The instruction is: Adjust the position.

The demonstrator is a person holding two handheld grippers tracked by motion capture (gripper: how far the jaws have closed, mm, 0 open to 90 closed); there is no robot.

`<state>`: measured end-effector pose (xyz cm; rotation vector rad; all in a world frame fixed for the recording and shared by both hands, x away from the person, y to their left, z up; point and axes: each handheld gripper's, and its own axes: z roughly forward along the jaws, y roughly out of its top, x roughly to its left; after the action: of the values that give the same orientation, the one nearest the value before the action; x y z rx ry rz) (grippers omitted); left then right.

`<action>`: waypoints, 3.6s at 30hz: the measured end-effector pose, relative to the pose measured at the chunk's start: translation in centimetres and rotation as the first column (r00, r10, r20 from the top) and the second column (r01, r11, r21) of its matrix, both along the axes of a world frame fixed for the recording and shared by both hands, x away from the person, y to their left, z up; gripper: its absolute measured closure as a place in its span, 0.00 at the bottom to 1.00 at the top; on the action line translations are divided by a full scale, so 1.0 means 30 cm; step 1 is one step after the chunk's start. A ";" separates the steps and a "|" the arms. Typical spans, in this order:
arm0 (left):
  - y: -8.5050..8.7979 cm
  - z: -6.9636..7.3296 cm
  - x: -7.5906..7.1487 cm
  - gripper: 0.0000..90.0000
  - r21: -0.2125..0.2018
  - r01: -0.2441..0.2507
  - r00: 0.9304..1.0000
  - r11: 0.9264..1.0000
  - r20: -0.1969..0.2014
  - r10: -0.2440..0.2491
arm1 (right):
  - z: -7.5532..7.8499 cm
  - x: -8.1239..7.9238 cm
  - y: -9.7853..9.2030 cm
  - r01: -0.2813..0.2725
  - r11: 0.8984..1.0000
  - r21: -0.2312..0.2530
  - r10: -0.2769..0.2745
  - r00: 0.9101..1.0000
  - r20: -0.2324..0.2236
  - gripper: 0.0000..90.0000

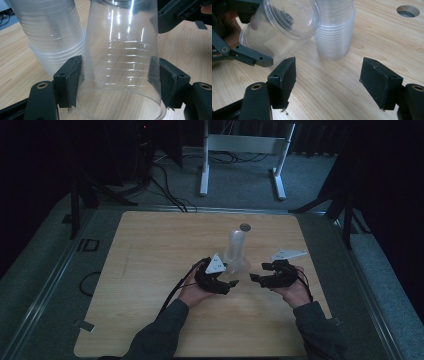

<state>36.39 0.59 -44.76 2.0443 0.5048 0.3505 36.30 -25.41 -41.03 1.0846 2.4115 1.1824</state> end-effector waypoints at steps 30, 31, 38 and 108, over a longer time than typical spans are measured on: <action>0.016 0.002 0.005 0.32 0.071 0.041 0.999 0.997 0.002 -0.041 | 0.052 0.010 0.077 -0.159 0.944 -0.288 0.165 0.986 -0.003 0.38; 0.016 0.003 0.004 0.32 0.073 0.042 0.999 0.996 0.004 -0.042 | 0.053 0.011 0.078 -0.161 0.944 -0.288 0.168 0.986 -0.002 0.38; 0.019 0.006 0.003 0.32 0.095 0.054 0.998 0.994 0.009 -0.055 | 0.063 0.010 0.087 -0.180 0.930 -0.321 0.190 0.982 -0.001 0.39; -0.028 -0.029 -0.023 0.33 0.341 0.225 0.971 0.913 0.001 -0.239 | 0.066 -0.018 0.229 -0.453 0.649 -0.611 0.456 0.875 -0.164 0.37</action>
<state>35.69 -0.25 -45.62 2.3962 0.1759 0.3551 35.76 -18.53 -39.04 0.2572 2.8346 0.3527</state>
